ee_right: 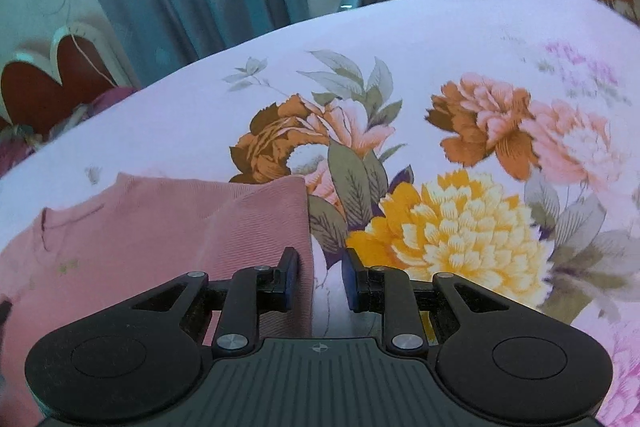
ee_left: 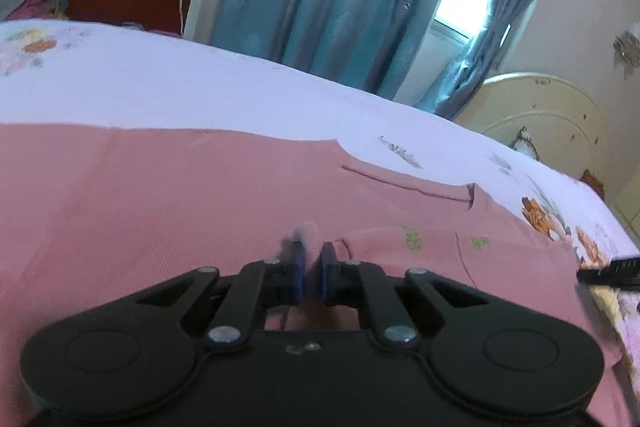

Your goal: Fold small clothes

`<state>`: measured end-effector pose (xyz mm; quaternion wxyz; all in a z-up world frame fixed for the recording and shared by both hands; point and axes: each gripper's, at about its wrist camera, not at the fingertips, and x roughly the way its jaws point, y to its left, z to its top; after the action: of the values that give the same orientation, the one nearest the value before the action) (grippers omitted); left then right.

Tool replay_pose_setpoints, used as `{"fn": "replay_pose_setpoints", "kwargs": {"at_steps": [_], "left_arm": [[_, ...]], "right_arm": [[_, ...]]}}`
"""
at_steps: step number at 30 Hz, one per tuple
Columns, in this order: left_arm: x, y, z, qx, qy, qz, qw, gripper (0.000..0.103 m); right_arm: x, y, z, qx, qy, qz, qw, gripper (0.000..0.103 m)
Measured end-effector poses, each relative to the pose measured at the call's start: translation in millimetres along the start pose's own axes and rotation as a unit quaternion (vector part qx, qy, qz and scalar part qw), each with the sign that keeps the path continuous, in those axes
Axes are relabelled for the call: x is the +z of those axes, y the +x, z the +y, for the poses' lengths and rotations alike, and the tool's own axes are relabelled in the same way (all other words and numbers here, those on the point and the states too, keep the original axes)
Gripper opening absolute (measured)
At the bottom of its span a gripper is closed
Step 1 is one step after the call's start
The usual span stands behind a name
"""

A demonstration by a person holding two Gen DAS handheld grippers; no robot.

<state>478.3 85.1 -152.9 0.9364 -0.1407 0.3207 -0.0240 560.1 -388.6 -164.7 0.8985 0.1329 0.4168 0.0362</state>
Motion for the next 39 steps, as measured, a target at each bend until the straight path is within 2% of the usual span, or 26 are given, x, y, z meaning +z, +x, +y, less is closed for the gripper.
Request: {"fn": "replay_pose_setpoints", "kwargs": {"at_steps": [2,3,4,6,8,10,11,12,13,14,15,17,19,20,23,25,27,28,30,33,34,37,39], "left_arm": [[5,-12,-7,0.040,0.022,-0.021,0.9987,0.023],[7,-20,-15,0.042,0.046,-0.042,0.9972,0.025],[10,-23,-23,0.028,0.063,-0.047,0.9965,0.029],[11,-14,-47,-0.008,0.100,-0.024,0.9946,0.032],[7,7,-71,-0.043,0.135,0.029,0.9895,0.046],[2,24,-84,-0.035,0.171,0.047,0.9835,0.056],[1,29,-82,-0.013,0.175,0.045,0.9835,0.055],[3,32,-73,0.003,0.156,0.044,0.9867,0.052],[6,33,-59,-0.005,0.123,0.043,0.9915,0.047],[9,34,-45,-0.027,0.086,0.044,0.9950,0.046],[11,34,-38,-0.037,0.074,0.047,0.9955,0.045],[13,33,-44,-0.035,0.089,0.051,0.9941,0.045],[13,20,-55,-0.031,0.099,0.030,0.9942,0.056],[10,14,-62,-0.037,0.105,0.021,0.9936,0.056],[-6,4,-89,-0.063,0.146,0.025,0.9870,0.056],[-18,-2,-102,-0.055,0.180,0.031,0.9816,0.056],[-28,-12,-92,-0.037,0.170,0.034,0.9842,0.054],[-33,-19,-83,-0.028,0.152,0.028,0.9877,0.047],[-38,-33,-69,-0.024,0.132,0.020,0.9908,0.048],[-42,-34,-61,-0.015,0.123,0.043,0.9913,0.050],[-42,-36,-61,-0.011,0.125,0.037,0.9915,0.050],[-35,-46,-63,-0.017,0.126,0.017,0.9917,0.051],[-34,-38,-60,-0.011,0.128,0.040,0.9909,0.052]], "right_arm": [[2,-7,7,0.001,-0.014,-0.025,1.000,0.024],[3,-8,12,0.011,-0.022,-0.032,0.999,0.024],[4,-8,18,0.025,-0.032,-0.032,0.999,0.024],[1,-2,35,0.052,-0.067,-0.025,0.996,0.024],[-3,6,52,0.072,-0.105,-0.011,0.992,0.024],[-4,14,60,0.071,-0.133,-0.007,0.989,0.024],[1,19,53,0.051,-0.127,-0.013,0.991,0.024],[8,23,40,0.029,-0.102,-0.017,0.994,0.024],[18,26,21,0.024,-0.062,-0.020,0.998,0.024],[26,30,6,0.002,-0.037,-0.017,0.999,0.024],[31,33,-2,0.009,-0.037,-0.010,0.999,0.024],[34,33,-3,0.016,-0.045,-0.004,0.999,0.024],[32,20,5,0.004,-0.057,-0.018,0.998,0.024],[31,13,9,0.007,-0.059,-0.026,0.998,0.024],[11,-5,29,0.015,-0.087,-0.017,0.996,0.024],[-8,-11,39,0.007,-0.105,0.003,0.994,0.024],[-26,-20,37,0.009,-0.100,0.018,0.995,0.024],[-36,-27,34,0.007,-0.102,0.022,0.995,0.024],[-51,-43,29,-0.009,-0.107,0.027,0.994,0.024],[-68,-77,26,0.010,-0.095,-0.005,0.995,0.024],[-74,-84,28,0.019,-0.090,-0.009,0.996,0.024],[-86,-71,33,0.020,-0.081,0.024,0.996,0.024],[-87,-75,40,0.011,-0.090,0.019,0.996,0.024]]}}
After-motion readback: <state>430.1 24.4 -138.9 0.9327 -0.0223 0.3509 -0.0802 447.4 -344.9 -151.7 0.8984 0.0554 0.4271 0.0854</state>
